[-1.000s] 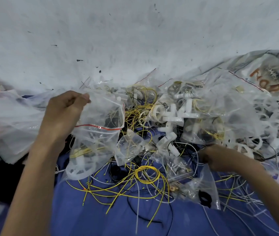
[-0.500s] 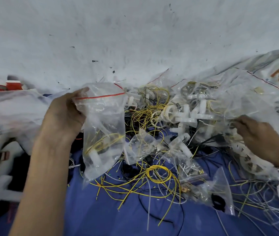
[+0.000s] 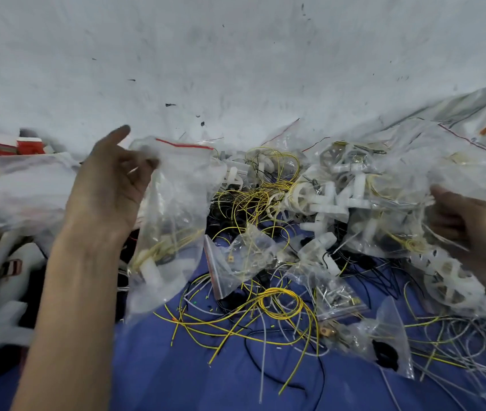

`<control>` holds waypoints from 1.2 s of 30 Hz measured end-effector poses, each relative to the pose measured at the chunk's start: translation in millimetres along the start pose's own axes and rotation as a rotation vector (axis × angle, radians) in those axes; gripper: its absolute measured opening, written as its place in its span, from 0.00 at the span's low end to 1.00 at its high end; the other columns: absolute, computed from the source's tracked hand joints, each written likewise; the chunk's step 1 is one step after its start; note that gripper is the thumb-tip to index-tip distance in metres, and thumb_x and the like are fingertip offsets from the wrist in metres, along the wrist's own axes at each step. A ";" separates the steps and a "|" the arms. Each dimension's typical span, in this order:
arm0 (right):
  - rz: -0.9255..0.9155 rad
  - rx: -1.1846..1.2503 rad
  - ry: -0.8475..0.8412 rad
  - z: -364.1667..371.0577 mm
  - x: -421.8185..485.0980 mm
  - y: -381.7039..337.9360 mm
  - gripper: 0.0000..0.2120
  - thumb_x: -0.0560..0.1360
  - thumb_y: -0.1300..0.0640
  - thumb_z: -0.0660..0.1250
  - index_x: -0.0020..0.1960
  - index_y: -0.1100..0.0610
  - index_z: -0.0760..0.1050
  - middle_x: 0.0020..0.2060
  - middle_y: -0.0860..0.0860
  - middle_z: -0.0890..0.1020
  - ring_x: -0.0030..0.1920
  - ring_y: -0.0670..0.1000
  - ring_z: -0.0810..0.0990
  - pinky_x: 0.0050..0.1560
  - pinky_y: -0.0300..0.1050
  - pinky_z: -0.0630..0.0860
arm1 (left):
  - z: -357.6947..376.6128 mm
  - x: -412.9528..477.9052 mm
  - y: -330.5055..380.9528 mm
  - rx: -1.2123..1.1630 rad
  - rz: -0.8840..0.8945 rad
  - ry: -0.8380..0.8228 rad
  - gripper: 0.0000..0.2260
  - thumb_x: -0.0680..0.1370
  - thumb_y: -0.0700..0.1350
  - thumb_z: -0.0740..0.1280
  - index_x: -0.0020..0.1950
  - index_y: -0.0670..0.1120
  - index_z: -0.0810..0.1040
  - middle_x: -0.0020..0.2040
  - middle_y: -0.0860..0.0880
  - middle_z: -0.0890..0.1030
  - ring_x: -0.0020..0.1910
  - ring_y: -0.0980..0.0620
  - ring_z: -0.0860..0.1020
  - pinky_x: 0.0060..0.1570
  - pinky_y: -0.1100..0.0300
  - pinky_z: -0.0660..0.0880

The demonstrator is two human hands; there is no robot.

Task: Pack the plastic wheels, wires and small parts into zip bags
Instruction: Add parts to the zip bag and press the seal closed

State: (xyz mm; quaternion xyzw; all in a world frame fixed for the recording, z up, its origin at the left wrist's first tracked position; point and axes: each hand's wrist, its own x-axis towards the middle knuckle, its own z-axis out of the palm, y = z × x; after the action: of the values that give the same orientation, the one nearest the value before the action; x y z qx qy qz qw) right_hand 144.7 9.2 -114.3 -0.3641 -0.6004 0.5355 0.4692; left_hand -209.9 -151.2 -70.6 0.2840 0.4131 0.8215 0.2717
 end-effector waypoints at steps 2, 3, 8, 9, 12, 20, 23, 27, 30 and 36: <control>0.091 0.121 -0.021 16.4 -3.0 4.1 0.19 0.75 0.49 0.60 0.26 0.50 0.69 0.21 0.46 0.68 0.22 0.45 0.67 0.30 0.39 0.68 | 6.2 -4.6 2.6 0.293 -0.011 -0.076 0.17 0.74 0.32 0.54 0.48 0.49 0.79 0.25 0.51 0.78 0.24 0.56 0.76 0.28 0.71 0.72; 0.118 0.128 -0.050 24.0 -5.6 6.4 0.18 0.75 0.49 0.60 0.28 0.51 0.73 0.24 0.47 0.73 0.26 0.46 0.72 0.34 0.39 0.72 | 10.7 -8.8 0.5 0.501 -0.026 -0.151 0.18 0.72 0.32 0.56 0.47 0.50 0.81 0.26 0.49 0.79 0.24 0.56 0.76 0.27 0.71 0.72; 0.149 0.148 -0.156 52.0 -8.4 10.2 0.13 0.78 0.52 0.57 0.45 0.60 0.74 0.44 0.56 0.85 0.42 0.52 0.84 0.48 0.49 0.75 | 33.9 -28.2 -16.4 1.077 -0.015 -0.382 0.12 0.74 0.41 0.64 0.33 0.50 0.83 0.26 0.51 0.80 0.24 0.59 0.78 0.31 0.66 0.73; 0.145 0.166 -0.167 56.1 -7.7 9.2 0.12 0.77 0.52 0.58 0.47 0.61 0.73 0.48 0.58 0.84 0.45 0.55 0.84 0.52 0.52 0.74 | 36.4 -28.5 -19.9 1.145 0.001 -0.417 0.10 0.74 0.43 0.65 0.34 0.50 0.82 0.26 0.52 0.81 0.25 0.59 0.78 0.36 0.63 0.74; 0.125 0.171 -0.231 62.9 -5.4 5.6 0.18 0.72 0.49 0.62 0.53 0.63 0.71 0.50 0.58 0.83 0.49 0.59 0.83 0.59 0.56 0.70 | 39.6 -28.8 -26.2 1.241 -0.011 -0.534 0.06 0.73 0.46 0.65 0.39 0.52 0.81 0.26 0.55 0.80 0.25 0.60 0.79 0.41 0.62 0.73; 0.096 0.220 -0.257 87.5 -4.5 -8.5 0.11 0.71 0.47 0.64 0.38 0.55 0.74 0.37 0.53 0.85 0.33 0.48 0.82 0.34 0.41 0.77 | 43.1 -30.8 -32.8 1.249 -0.014 -0.748 0.12 0.73 0.43 0.65 0.54 0.56 0.77 0.25 0.55 0.77 0.23 0.61 0.75 0.37 0.61 0.69; 0.091 0.108 -0.393 123.0 -6.8 -12.5 0.12 0.79 0.52 0.58 0.40 0.56 0.73 0.38 0.53 0.84 0.37 0.51 0.83 0.35 0.40 0.78 | 45.8 -33.3 -34.9 1.230 -0.011 -0.822 0.19 0.73 0.44 0.66 0.62 0.57 0.70 0.28 0.55 0.79 0.25 0.62 0.75 0.33 0.64 0.71; -0.210 -0.559 -0.488 181.0 -13.3 -9.7 0.09 0.76 0.62 0.61 0.37 0.57 0.72 0.33 0.52 0.78 0.33 0.51 0.77 0.34 0.37 0.75 | 47.2 -34.2 -33.4 1.235 0.041 -0.774 0.26 0.64 0.52 0.68 0.62 0.58 0.70 0.38 0.61 0.82 0.35 0.65 0.77 0.40 0.62 0.72; -0.154 -0.924 -0.819 206.8 -15.3 -9.8 0.12 0.73 0.72 0.58 0.33 0.63 0.68 0.29 0.49 0.67 0.32 0.48 0.68 0.26 0.29 0.66 | 44.5 -31.0 -28.6 1.271 0.059 -0.706 0.27 0.70 0.46 0.67 0.68 0.58 0.68 0.33 0.60 0.80 0.31 0.65 0.74 0.36 0.68 0.69; 0.068 -1.108 -1.018 223.8 -1.0 -5.4 0.07 0.78 0.65 0.58 0.52 0.68 0.71 0.41 0.54 0.71 0.43 0.55 0.73 0.41 0.31 0.72 | 38.2 -26.1 -26.2 1.179 0.044 -0.715 0.18 0.73 0.45 0.65 0.61 0.58 0.74 0.24 0.53 0.69 0.21 0.59 0.64 0.26 0.68 0.62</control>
State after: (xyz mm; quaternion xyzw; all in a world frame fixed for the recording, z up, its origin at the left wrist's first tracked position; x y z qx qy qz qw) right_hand -68.1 -60.0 -106.1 -0.2725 -0.9131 0.2715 -0.1350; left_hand -160.0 -135.5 -79.8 0.6461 0.6701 0.3209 0.1749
